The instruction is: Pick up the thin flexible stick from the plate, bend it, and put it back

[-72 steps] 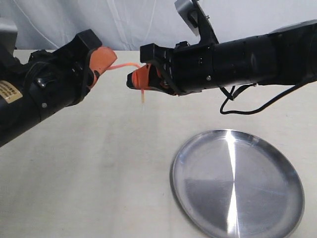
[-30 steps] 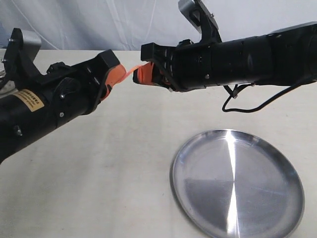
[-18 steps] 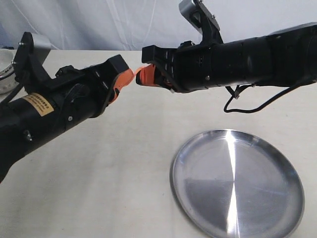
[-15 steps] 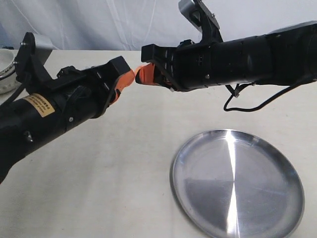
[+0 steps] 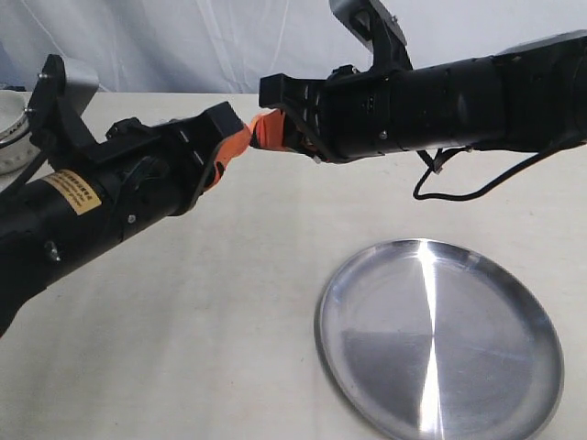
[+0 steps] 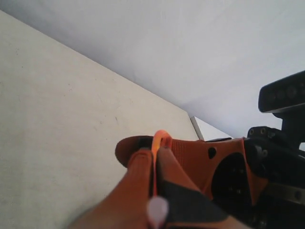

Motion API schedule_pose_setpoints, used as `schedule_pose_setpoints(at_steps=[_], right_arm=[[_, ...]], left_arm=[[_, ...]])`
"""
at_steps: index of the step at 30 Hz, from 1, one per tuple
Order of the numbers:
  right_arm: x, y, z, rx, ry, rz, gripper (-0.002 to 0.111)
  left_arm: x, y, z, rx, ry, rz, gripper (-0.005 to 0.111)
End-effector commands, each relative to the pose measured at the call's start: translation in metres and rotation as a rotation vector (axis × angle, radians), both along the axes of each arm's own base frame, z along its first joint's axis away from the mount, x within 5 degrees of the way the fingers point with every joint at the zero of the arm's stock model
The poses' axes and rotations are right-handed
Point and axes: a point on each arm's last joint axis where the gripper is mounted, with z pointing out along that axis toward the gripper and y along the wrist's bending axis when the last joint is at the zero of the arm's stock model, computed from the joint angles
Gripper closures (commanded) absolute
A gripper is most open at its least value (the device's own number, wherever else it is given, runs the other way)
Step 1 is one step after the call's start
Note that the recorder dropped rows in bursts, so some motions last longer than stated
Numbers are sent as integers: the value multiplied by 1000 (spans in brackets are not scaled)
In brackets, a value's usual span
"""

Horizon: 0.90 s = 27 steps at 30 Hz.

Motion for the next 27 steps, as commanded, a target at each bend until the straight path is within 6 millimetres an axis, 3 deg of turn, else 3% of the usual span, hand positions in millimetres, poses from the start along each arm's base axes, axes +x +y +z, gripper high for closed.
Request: schedule_pose_setpoints(at_steps=[1,27], right_arm=[[14,-6,19,81,9,-166,109],[16,-7,19,77,7,-183,109]], left_arm=[[-16,-10,-23,179,125,-157,107],[-21,-21,-38,233,172,-212,107]])
